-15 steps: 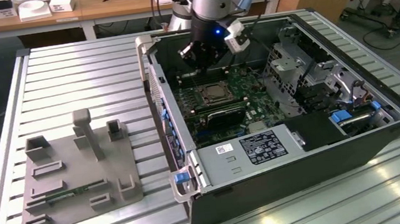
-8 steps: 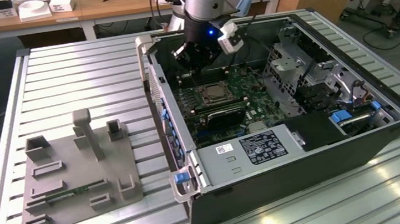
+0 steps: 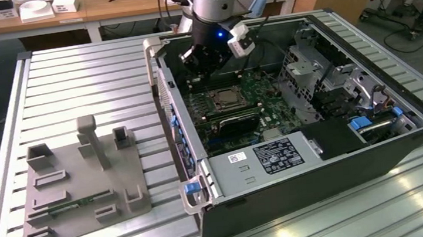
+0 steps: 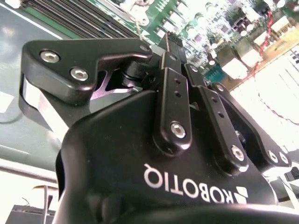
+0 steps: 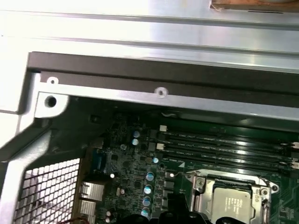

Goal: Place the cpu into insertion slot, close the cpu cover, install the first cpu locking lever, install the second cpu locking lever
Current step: 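Install the first cpu locking lever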

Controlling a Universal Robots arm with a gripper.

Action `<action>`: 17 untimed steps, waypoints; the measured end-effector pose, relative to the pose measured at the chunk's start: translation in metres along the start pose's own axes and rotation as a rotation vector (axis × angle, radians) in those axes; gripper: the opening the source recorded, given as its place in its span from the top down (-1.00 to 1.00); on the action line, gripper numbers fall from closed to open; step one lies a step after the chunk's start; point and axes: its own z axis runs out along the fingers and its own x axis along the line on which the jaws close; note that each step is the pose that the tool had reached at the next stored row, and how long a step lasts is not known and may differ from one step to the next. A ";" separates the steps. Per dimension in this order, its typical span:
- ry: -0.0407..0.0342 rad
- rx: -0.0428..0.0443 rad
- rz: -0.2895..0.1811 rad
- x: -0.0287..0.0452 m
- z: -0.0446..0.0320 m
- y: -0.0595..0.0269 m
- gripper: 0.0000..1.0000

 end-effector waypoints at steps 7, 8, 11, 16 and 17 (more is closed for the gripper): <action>-0.0033 -0.0011 0.042 0.0095 0.0007 0.0012 0.80; -0.0038 -0.0012 0.048 0.0096 0.0008 0.0013 0.80; -0.0041 -0.0014 0.050 0.0096 0.0009 0.0013 0.80; -0.0040 -0.0012 0.051 0.0097 -0.0001 0.0013 0.80; -0.0041 -0.0013 0.051 0.0097 -0.0004 0.0014 0.80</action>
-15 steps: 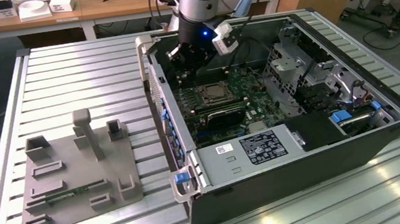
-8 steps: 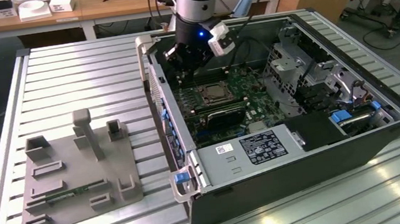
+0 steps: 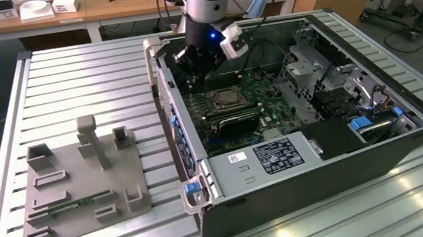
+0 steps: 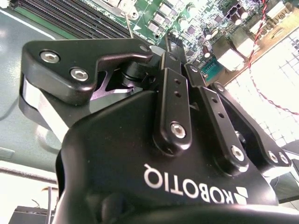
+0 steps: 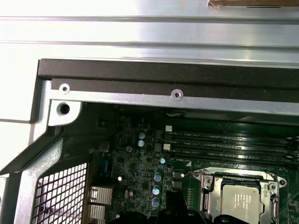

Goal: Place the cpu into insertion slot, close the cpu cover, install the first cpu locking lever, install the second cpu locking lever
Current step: 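Install the first cpu locking lever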

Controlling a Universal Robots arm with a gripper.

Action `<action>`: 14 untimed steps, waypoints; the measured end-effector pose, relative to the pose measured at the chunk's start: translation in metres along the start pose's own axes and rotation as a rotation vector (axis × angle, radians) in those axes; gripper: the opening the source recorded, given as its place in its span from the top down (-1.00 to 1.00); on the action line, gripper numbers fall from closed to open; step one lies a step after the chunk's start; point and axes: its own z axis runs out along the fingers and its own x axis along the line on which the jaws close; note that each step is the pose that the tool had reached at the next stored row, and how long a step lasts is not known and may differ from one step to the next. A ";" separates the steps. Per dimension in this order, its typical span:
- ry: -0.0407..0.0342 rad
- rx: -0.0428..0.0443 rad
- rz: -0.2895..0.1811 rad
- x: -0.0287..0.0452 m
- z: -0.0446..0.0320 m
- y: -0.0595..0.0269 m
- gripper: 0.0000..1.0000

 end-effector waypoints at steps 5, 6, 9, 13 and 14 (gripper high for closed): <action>-0.0005 0.0001 0.000 0.0005 -0.0017 0.0010 0.80; -0.0007 0.0001 0.000 0.0008 -0.0021 0.0012 0.80; -0.0013 0.0001 0.000 0.0018 -0.0032 0.0016 0.80; -0.0029 0.0002 0.000 0.0032 -0.0063 0.0022 0.80; -0.0035 0.0002 0.000 0.0035 -0.0071 0.0025 0.80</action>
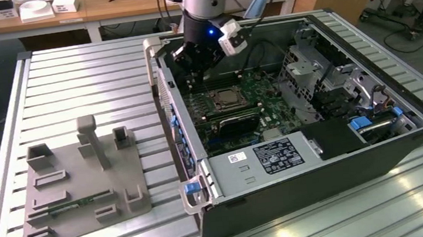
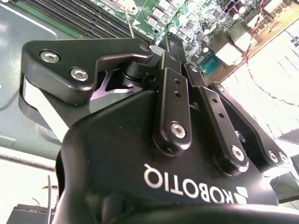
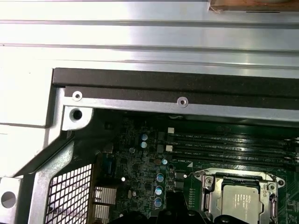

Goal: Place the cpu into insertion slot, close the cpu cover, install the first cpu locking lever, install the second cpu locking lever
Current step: 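Install the first cpu locking lever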

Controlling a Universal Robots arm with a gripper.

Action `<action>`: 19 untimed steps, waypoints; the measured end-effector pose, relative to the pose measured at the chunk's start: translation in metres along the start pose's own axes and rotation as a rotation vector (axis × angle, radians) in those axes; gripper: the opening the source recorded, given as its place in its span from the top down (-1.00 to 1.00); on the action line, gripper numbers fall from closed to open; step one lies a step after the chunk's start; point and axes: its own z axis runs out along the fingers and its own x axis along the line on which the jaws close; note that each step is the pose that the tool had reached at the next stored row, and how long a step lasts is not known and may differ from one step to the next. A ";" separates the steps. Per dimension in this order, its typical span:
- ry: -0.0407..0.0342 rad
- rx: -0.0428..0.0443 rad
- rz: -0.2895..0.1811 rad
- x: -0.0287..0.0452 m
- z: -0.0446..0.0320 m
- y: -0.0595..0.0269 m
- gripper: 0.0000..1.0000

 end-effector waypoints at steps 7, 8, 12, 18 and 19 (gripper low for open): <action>-0.0035 0.0003 0.000 0.0015 -0.0002 0.0034 0.80; -0.0037 0.0002 0.000 0.0016 -0.0001 0.0044 0.80; -0.0047 0.0004 0.000 0.0014 0.0003 0.0097 0.80; -0.0090 0.0006 -0.001 0.0017 0.0008 0.0161 0.80; -0.0095 0.0007 -0.001 0.0017 0.0009 0.0165 0.80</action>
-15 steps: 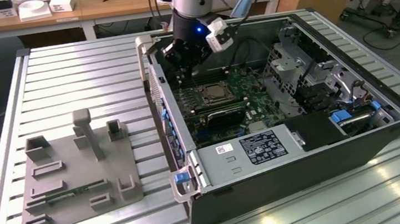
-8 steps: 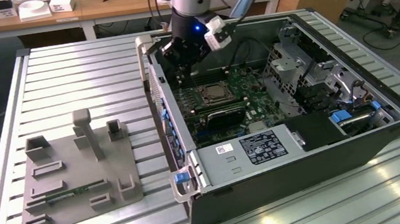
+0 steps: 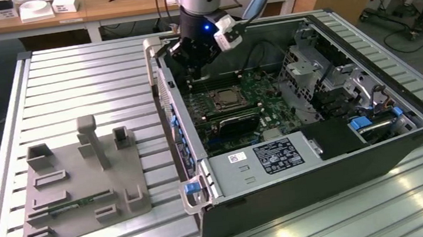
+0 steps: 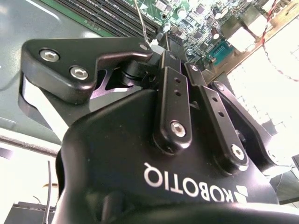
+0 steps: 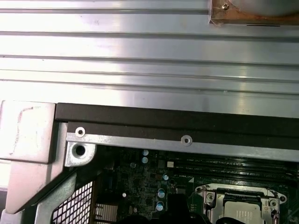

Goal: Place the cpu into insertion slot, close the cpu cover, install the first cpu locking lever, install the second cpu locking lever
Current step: 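Install the first cpu locking lever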

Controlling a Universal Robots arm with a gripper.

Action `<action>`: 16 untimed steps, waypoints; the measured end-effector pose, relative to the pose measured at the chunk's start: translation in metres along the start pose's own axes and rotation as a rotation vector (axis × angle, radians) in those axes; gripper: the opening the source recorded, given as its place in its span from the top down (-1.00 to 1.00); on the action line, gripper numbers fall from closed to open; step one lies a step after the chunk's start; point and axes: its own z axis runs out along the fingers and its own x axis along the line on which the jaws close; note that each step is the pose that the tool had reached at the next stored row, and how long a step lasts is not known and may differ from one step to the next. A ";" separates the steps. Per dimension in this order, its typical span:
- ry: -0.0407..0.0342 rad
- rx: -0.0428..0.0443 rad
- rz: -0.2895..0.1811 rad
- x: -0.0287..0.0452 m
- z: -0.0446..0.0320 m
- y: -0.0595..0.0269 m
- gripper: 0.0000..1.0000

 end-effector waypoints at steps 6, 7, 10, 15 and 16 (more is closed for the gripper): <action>-0.0025 0.0005 0.000 -0.0010 0.0001 0.0017 0.80; -0.0028 0.0006 0.000 -0.0014 0.0002 0.0019 0.80; -0.0033 0.0014 0.000 -0.0032 0.0001 0.0024 0.80; -0.0038 0.0029 0.000 -0.0071 0.0001 0.0026 0.80; -0.0037 0.0031 0.000 -0.0079 0.0001 0.0026 0.80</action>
